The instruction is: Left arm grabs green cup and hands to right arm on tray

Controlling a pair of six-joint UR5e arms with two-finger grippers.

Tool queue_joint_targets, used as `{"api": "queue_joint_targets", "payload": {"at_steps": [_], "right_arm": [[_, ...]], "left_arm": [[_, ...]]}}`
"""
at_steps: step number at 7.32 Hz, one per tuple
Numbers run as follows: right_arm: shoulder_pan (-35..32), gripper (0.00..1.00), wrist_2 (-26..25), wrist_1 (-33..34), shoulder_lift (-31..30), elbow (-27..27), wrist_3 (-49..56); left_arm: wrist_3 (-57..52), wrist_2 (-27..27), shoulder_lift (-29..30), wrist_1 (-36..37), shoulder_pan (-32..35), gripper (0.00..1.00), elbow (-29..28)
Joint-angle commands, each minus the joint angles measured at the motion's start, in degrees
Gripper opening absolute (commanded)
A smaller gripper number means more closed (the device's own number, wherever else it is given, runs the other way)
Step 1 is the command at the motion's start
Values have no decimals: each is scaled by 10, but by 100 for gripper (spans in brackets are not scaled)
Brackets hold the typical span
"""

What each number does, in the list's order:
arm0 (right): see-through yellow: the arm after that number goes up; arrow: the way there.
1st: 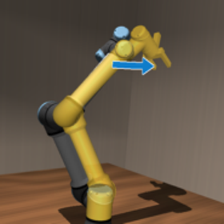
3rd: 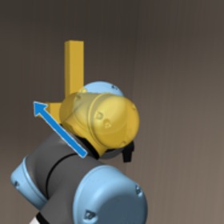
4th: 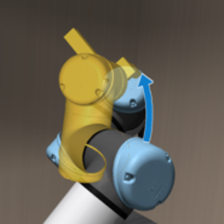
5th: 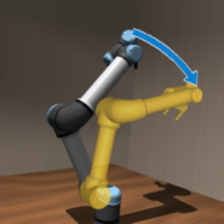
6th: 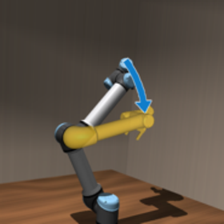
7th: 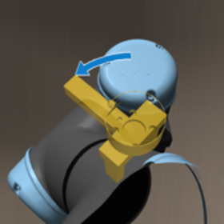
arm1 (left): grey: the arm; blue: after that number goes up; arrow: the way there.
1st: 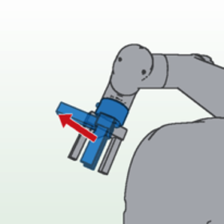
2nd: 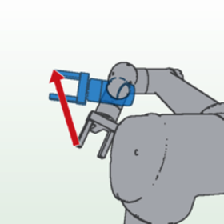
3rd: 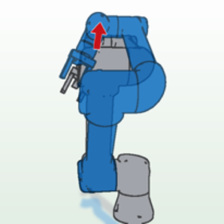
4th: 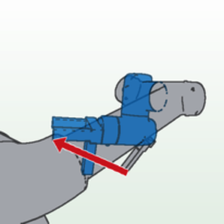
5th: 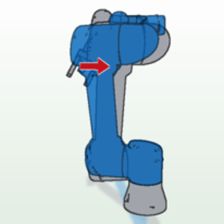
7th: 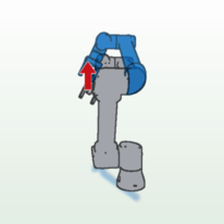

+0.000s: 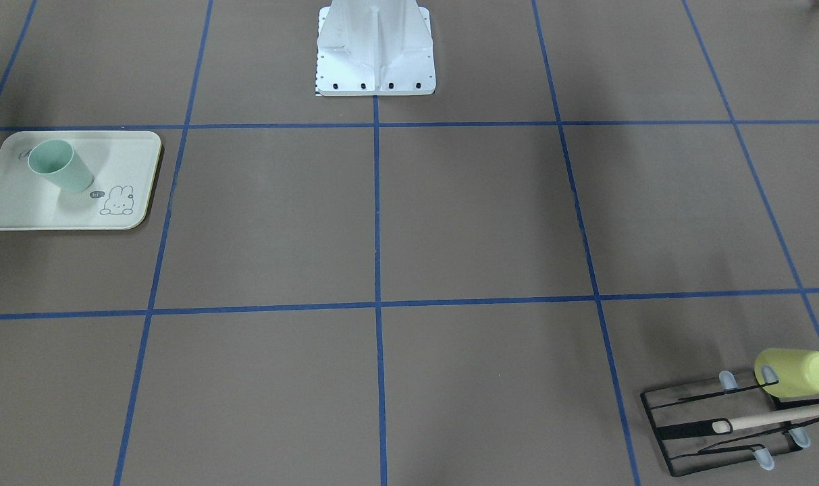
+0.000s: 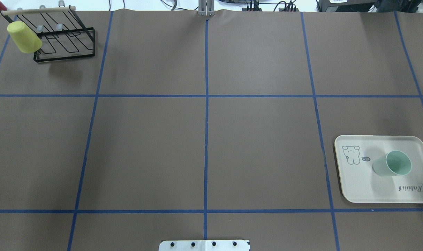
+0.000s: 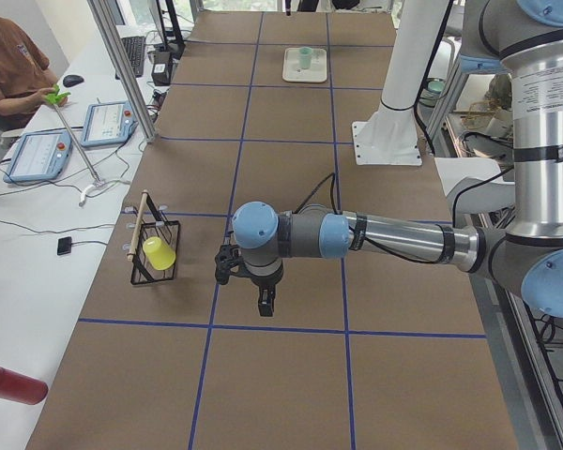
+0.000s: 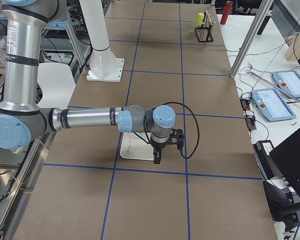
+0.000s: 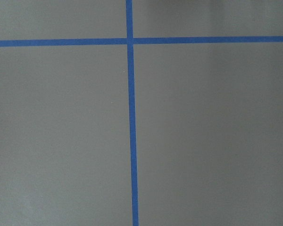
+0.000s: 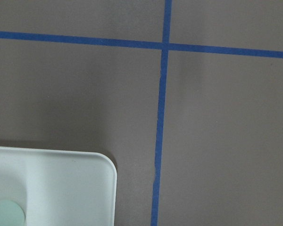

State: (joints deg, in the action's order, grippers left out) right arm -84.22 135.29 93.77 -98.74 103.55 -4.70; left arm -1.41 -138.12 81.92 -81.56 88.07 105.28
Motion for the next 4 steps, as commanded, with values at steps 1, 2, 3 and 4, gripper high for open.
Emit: {"api": "queue_joint_targets", "payload": {"at_steps": [1, 2, 3, 4], "right_arm": [[-2, 100, 4, -21, -1, 0, -41], [-2, 100, 3, -58, -7, -10, -73], [-2, 100, 2, -102, -17, -21, -91], [-2, 100, 1, -115, -17, -23, -108]], "left_arm": [[0, 0, 0, 0, 0, 100, -1], [0, 0, 0, 0, 0, 100, -1], [-1, 0, 0, 0, 0, 100, -1], [-1, 1, 0, 0, 0, 100, -1]]}}
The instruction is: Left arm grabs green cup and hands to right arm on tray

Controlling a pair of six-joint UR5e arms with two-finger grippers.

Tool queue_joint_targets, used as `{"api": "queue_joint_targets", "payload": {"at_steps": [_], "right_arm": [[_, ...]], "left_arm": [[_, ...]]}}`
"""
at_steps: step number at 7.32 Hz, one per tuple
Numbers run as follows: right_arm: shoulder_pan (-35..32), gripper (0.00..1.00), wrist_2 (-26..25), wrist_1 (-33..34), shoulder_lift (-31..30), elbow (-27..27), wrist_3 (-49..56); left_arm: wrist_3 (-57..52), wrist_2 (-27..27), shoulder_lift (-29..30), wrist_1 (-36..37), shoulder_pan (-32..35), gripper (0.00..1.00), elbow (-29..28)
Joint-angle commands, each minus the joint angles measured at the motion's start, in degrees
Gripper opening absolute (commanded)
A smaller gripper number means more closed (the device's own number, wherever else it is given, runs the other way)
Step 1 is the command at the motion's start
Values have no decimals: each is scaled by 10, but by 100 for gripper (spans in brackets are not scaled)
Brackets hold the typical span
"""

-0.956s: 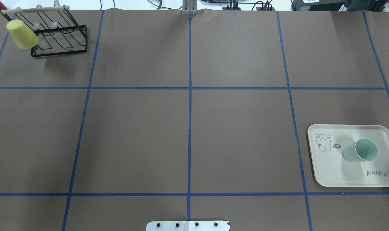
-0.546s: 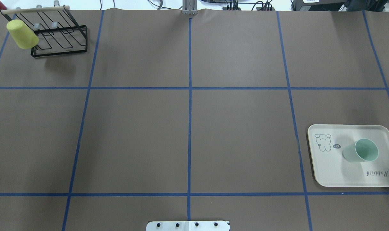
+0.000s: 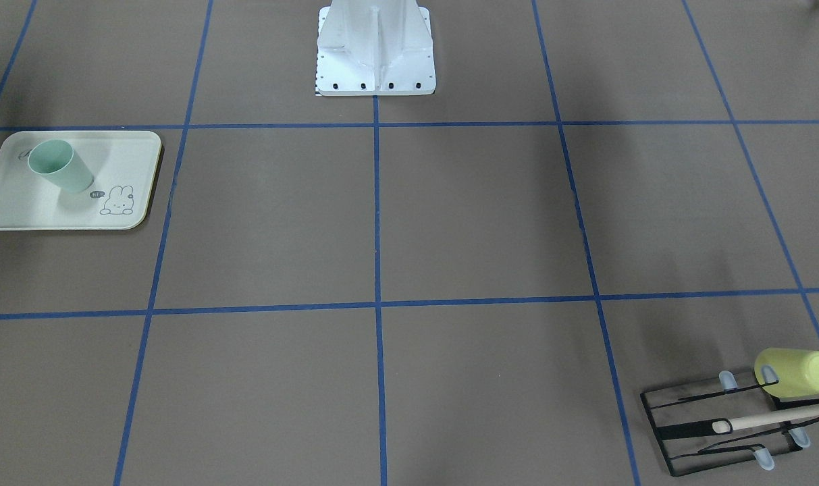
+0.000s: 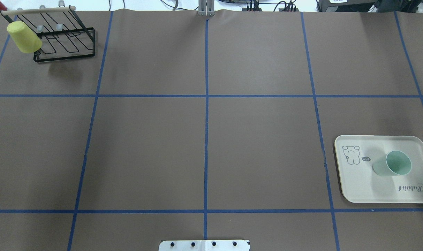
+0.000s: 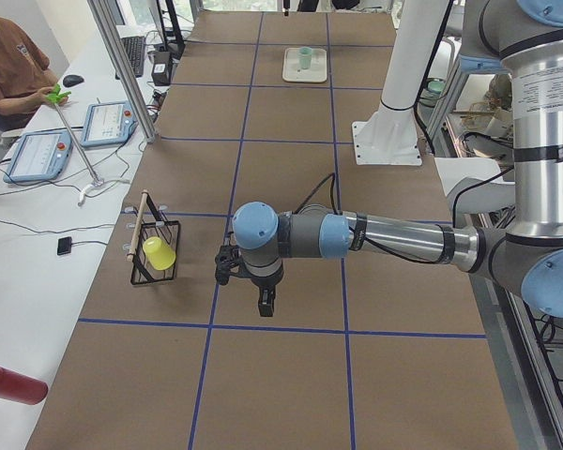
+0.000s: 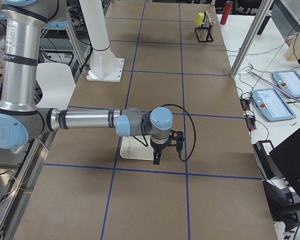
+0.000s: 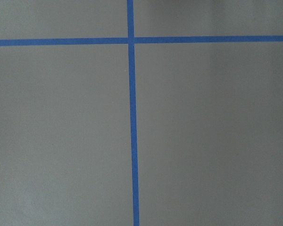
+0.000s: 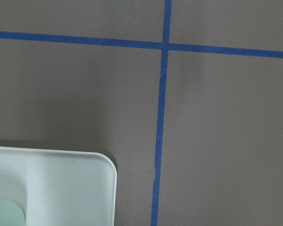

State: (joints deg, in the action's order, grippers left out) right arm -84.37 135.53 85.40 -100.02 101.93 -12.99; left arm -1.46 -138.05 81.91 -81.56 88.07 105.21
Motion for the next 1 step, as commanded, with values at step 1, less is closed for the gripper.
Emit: {"api": "queue_joint_targets", "payload": {"at_steps": [1], "right_arm": [[0, 100, -2, -32, -3, -7, -25]], "left_arm": [[1, 0, 0, 0, 0, 100, 0]]}}
